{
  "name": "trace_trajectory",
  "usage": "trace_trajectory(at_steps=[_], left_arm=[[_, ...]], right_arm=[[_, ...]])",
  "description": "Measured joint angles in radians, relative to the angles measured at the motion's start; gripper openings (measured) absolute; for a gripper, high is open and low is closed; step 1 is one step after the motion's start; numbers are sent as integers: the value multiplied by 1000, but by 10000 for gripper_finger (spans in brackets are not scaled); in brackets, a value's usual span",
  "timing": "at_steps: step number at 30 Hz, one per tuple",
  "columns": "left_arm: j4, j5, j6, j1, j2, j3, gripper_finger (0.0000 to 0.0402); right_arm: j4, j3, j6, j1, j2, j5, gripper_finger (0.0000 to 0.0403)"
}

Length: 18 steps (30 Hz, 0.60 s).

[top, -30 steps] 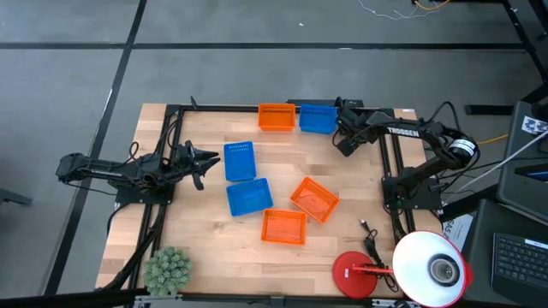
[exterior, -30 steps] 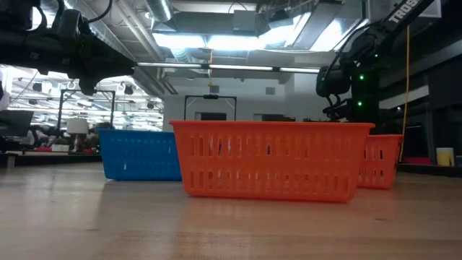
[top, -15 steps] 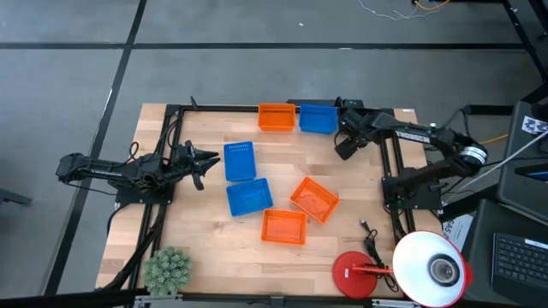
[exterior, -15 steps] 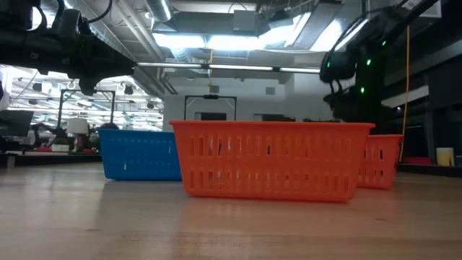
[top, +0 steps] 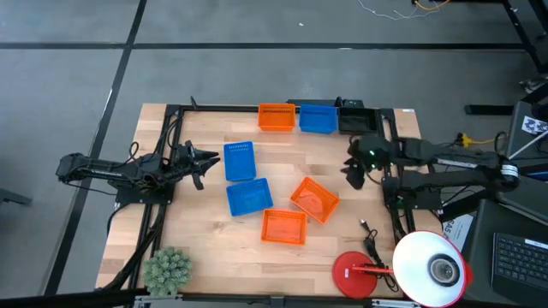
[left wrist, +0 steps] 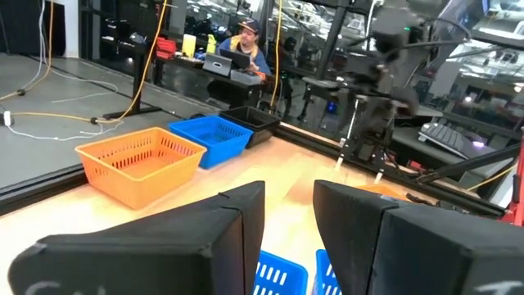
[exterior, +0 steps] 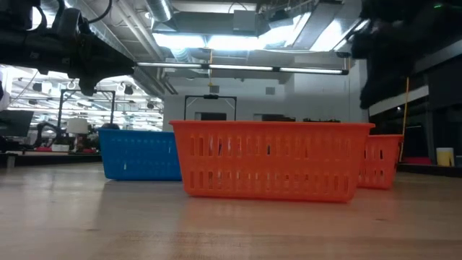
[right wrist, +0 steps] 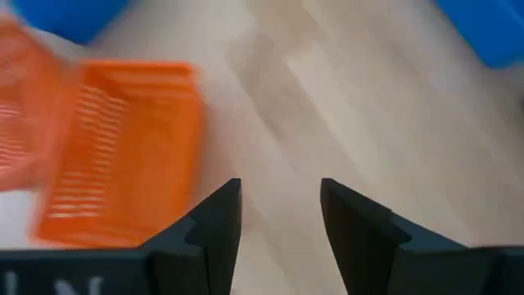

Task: Stack baskets by color
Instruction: Stack the middle blue bin on top of the top blue bin

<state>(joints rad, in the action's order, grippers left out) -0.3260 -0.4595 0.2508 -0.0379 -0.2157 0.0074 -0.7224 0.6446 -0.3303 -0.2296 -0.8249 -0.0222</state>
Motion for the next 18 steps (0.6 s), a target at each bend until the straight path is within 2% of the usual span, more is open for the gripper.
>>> trace_trajectory(at_steps=[5,10,14,18], left_arm=[[-1,21,75,0,0,0,98],[-9,168,123,-2,-23,59,98],[12,282,89,-3,-162,177,98],[18,412,24,-3,-356,353,98]], right_arm=[[270,-174,-87,149,201,32,168],[584,-329,-112,261,313,85,168],[720,-386,-106,306,338,125,168],[720,-391,-106,326,337,155,168]])
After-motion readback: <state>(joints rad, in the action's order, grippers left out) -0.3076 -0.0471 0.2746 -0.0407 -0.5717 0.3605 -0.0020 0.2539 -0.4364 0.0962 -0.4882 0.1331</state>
